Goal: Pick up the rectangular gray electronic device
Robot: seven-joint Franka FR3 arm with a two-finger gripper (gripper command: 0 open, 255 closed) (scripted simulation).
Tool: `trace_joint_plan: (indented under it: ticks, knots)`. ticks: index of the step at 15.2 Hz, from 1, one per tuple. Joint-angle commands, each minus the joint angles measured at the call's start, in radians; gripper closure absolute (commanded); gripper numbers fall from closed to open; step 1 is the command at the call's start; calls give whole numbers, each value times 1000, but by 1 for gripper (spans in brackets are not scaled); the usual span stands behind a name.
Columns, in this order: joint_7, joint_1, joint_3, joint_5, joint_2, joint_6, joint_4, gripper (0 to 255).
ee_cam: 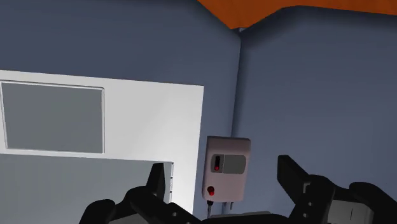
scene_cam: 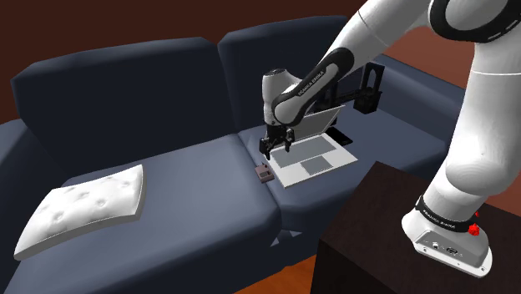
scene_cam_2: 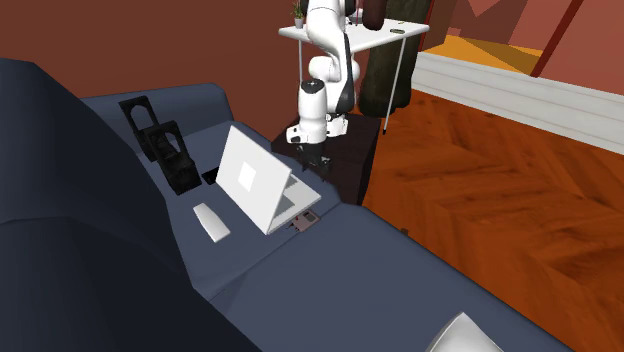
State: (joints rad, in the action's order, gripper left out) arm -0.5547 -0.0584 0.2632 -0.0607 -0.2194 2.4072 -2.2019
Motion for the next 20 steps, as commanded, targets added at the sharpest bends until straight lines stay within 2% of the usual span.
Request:
trace_joint_plan:
  ticks: [1, 6, 11, 20]
  knots:
    - [-47, 14, -13, -33, -85, 26, 58, 0]
    - [-122, 49, -60, -84, -281, 65, 215, 0]
    - [-169, 77, -99, -104, -461, 73, 389, 0]
    - [-178, 88, -113, -119, -545, 132, 415, 0]
